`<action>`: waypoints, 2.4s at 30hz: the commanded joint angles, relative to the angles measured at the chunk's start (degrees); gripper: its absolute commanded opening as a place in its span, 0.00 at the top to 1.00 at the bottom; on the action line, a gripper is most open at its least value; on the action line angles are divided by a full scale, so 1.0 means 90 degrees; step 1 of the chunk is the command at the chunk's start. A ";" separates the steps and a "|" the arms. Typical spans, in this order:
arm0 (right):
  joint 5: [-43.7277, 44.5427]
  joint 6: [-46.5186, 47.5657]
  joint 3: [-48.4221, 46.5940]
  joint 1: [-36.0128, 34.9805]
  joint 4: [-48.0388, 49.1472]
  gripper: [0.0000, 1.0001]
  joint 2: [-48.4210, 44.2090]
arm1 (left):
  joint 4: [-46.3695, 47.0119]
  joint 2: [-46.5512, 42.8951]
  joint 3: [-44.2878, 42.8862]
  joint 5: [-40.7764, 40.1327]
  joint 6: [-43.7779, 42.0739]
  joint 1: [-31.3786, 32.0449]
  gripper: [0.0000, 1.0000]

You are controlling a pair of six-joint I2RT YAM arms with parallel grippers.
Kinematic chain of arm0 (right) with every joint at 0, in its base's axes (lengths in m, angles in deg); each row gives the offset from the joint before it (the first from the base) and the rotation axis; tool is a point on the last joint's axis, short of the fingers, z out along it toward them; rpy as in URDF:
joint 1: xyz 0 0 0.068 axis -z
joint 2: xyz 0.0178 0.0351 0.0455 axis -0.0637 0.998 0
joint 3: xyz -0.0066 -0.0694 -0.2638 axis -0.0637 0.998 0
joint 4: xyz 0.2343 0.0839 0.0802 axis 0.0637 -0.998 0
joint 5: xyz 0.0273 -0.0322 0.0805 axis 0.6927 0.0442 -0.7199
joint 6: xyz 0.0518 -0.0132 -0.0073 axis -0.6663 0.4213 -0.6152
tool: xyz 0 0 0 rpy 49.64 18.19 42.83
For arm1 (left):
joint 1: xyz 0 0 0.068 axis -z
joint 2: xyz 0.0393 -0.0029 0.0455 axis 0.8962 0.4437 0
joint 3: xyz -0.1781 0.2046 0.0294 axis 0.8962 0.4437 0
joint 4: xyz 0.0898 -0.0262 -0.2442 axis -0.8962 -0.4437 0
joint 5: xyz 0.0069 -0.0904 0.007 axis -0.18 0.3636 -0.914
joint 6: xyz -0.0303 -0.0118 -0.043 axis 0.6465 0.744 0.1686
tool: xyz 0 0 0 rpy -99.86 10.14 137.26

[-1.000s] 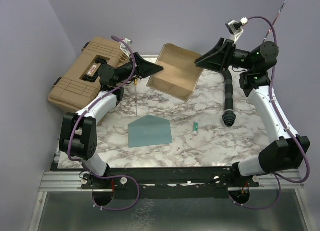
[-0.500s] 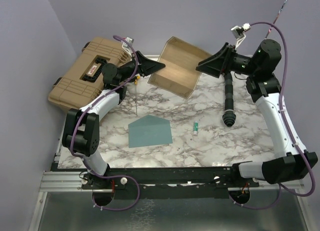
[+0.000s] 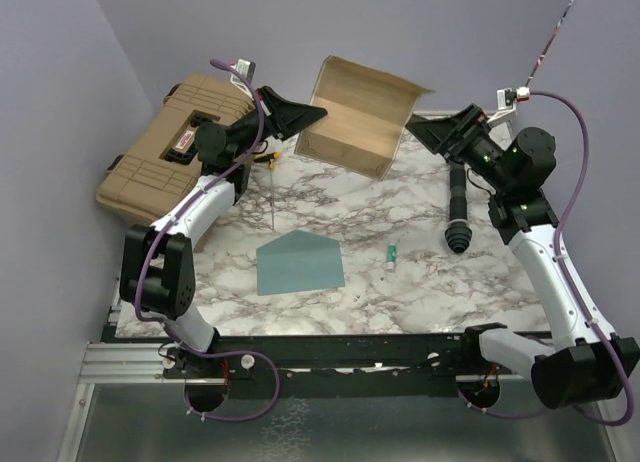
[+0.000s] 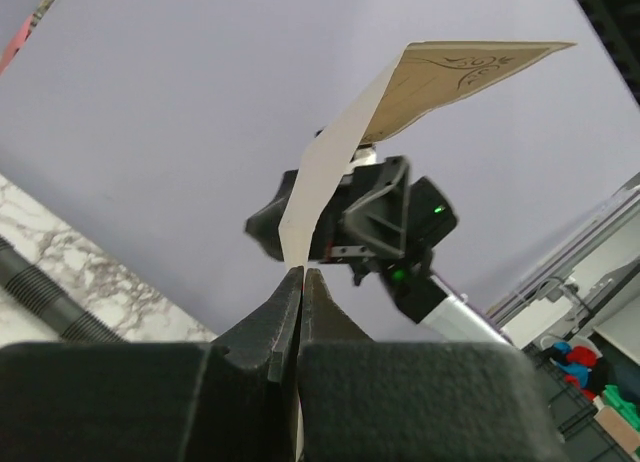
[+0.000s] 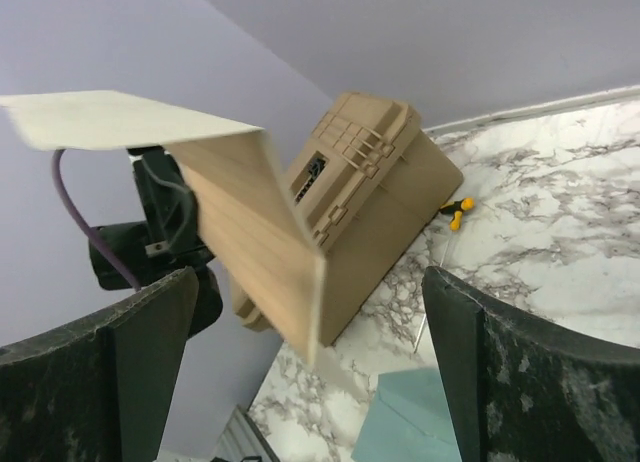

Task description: Place the letter into the envelope and seal it

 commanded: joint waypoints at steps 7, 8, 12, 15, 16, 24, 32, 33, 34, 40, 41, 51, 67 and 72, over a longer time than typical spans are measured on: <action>-0.1488 -0.0743 -0.0495 -0.0013 0.3241 0.36 0.0946 | 0.0198 -0.0402 -0.0408 -0.0513 0.1156 -0.0024 1.00; -0.1609 -0.0750 -0.0620 -0.0011 0.3303 0.43 0.1020 | 0.0198 -0.0402 -0.0419 -0.0488 0.1166 -0.0024 1.00; -0.1995 -0.0757 -0.0950 -0.0013 0.3471 0.57 0.1288 | 0.0198 -0.0350 -0.0494 -0.0443 0.1246 -0.0022 1.00; -0.2029 -0.0677 -0.0971 -0.0013 0.3538 0.62 0.1322 | 0.0198 -0.0287 -0.0560 -0.0453 0.1321 -0.0024 1.00; -0.2093 -0.0622 -0.0971 -0.0013 0.3592 0.75 0.1322 | 0.0202 -0.0272 -0.0587 -0.0472 0.1349 -0.0024 1.00; -0.2527 0.1379 -0.1028 -0.0008 0.2853 0.99 0.0923 | 0.0132 -0.0146 -0.0759 -0.0784 0.1882 0.0040 1.00; -0.2610 0.4129 -0.0847 -0.0013 0.1775 0.99 0.0241 | -0.0414 -0.0132 -0.0718 -0.0854 0.2156 0.0084 1.00; -0.2666 0.4347 -0.0881 -0.0012 0.1616 0.99 0.0195 | -0.0512 -0.0142 -0.0739 -0.0866 0.2080 0.0091 1.00; -0.2712 0.4496 -0.0928 -0.0013 0.1469 0.99 0.0174 | -0.0598 -0.0134 -0.0751 -0.0881 0.1997 0.0105 1.00; -0.2473 0.4275 -0.0979 -0.0012 0.1383 1.00 0.0196 | -0.0709 0.0017 -0.0983 -0.0653 0.1559 0.0369 1.00; -0.2362 0.4073 -0.0952 -0.0013 0.1489 0.99 0.0207 | -0.0710 0.0067 -0.1078 -0.0490 0.1430 0.0414 1.00; -0.1483 0.2760 -0.1118 -0.0013 0.1741 0.99 0.0255 | -0.0499 0.0074 -0.0960 0.0576 0.1017 0.0446 0.83; -0.1919 0.2131 -0.1417 -0.0013 0.2017 0.99 0.0403 | 0.0543 0.0005 -0.0770 0.0588 0.1695 0.0351 0.79; -0.1989 0.1803 -0.1333 -0.0013 0.2355 1.00 0.0390 | 0.1168 0.0240 -0.0943 0.0626 0.2103 0.0594 0.68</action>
